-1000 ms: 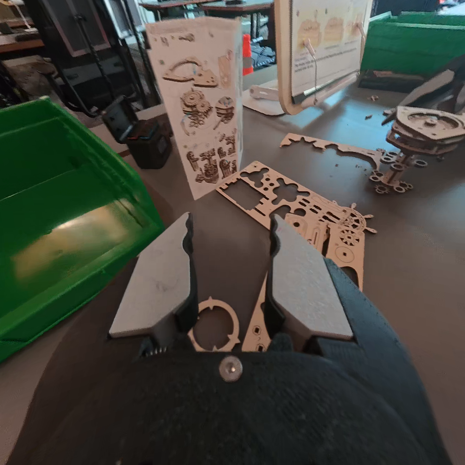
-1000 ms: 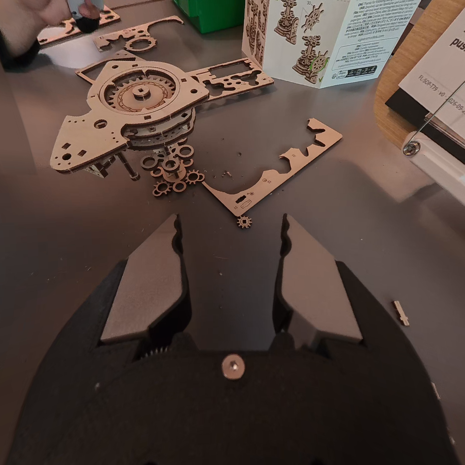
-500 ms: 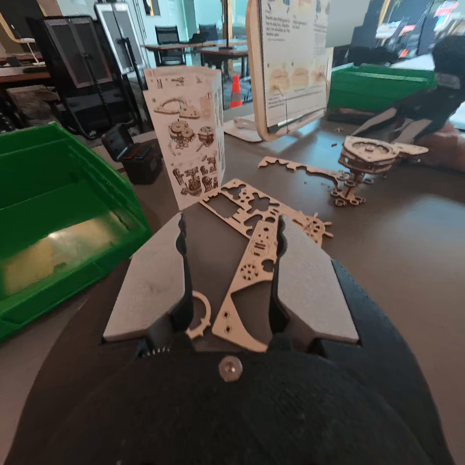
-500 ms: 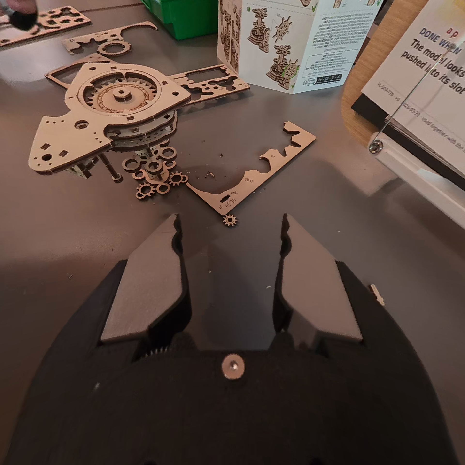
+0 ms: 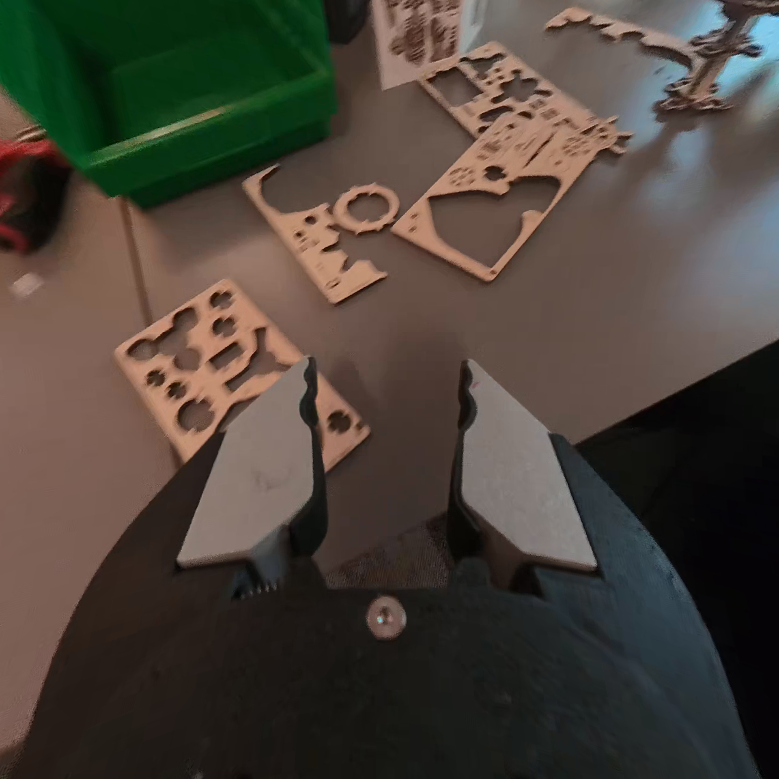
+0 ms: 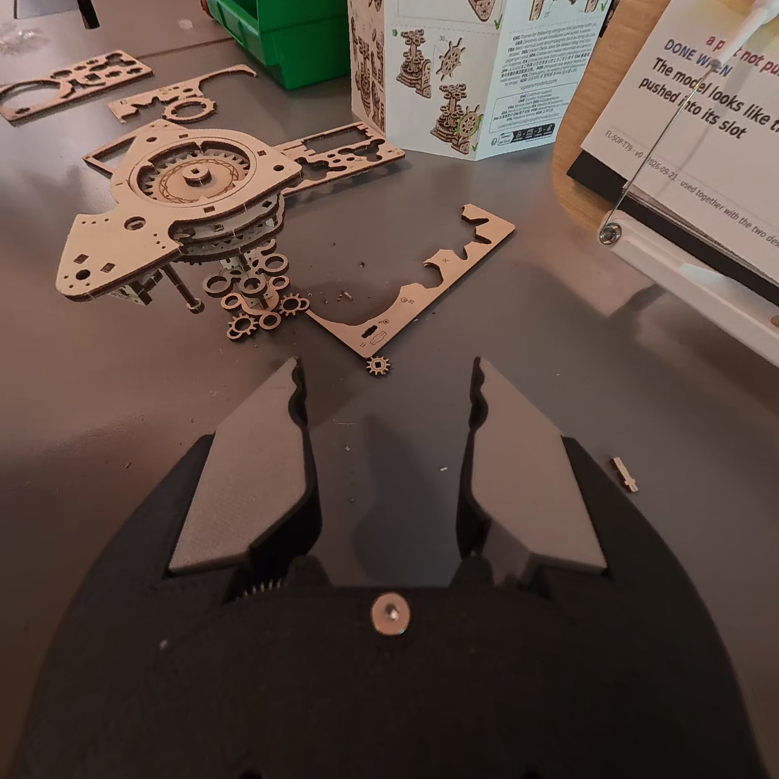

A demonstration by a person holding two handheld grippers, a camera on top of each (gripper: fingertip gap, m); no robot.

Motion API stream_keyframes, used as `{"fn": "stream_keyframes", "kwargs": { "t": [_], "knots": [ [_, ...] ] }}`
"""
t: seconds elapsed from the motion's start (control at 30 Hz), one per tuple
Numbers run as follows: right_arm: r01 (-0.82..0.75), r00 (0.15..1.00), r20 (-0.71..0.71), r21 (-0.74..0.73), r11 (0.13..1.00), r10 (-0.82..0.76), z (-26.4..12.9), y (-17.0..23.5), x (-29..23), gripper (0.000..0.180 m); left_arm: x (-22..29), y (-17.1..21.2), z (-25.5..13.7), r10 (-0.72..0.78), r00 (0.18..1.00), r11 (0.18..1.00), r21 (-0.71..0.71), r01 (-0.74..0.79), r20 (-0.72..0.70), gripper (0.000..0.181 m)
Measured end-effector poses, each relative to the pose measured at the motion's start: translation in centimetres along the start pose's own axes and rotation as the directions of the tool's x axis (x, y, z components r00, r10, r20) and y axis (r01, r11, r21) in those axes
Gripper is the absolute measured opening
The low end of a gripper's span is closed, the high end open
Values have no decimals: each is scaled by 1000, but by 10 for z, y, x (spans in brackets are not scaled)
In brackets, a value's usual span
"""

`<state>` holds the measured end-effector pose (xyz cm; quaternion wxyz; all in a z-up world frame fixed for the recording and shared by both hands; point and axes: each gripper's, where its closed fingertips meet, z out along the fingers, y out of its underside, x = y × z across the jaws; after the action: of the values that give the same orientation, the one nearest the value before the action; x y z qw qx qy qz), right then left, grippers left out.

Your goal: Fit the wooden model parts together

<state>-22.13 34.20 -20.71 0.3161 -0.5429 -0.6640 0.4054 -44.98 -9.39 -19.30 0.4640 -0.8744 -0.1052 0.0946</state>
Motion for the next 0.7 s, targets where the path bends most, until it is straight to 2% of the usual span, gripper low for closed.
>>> {"fn": "stream_keyframes", "kwargs": {
  "t": [0.13,0.23,0.33,0.47,0.57,0.67,0.7],
  "knots": [
    [5,1000,-4,-2,1000,-5,0,0,0,75,-41,26,-40,-105,985,994,2,106,137,64],
    [-4,1000,-5,-2,1000,4,0,0,1,75,-59,43,-57,-177,965,984,-2,181,191,65],
    [-5,1000,-11,-1,1000,5,0,0,2,75,-56,41,-56,-209,966,978,25,208,155,65],
    [0,1000,-20,5,1000,0,-1,0,2,75,-44,36,-40,-179,977,984,0,180,112,66],
    [2,1000,-26,8,1000,-2,-1,-1,3,75,-27,32,-24,-192,981,981,-12,192,34,66],
    [1,1000,-26,5,1000,-1,0,0,3,75,29,-5,-11,-156,963,976,119,185,-218,29],
    [0,1000,-26,3,1000,0,0,0,3,75,52,-19,-4,-102,955,975,161,151,-279,26]
  ]
}}
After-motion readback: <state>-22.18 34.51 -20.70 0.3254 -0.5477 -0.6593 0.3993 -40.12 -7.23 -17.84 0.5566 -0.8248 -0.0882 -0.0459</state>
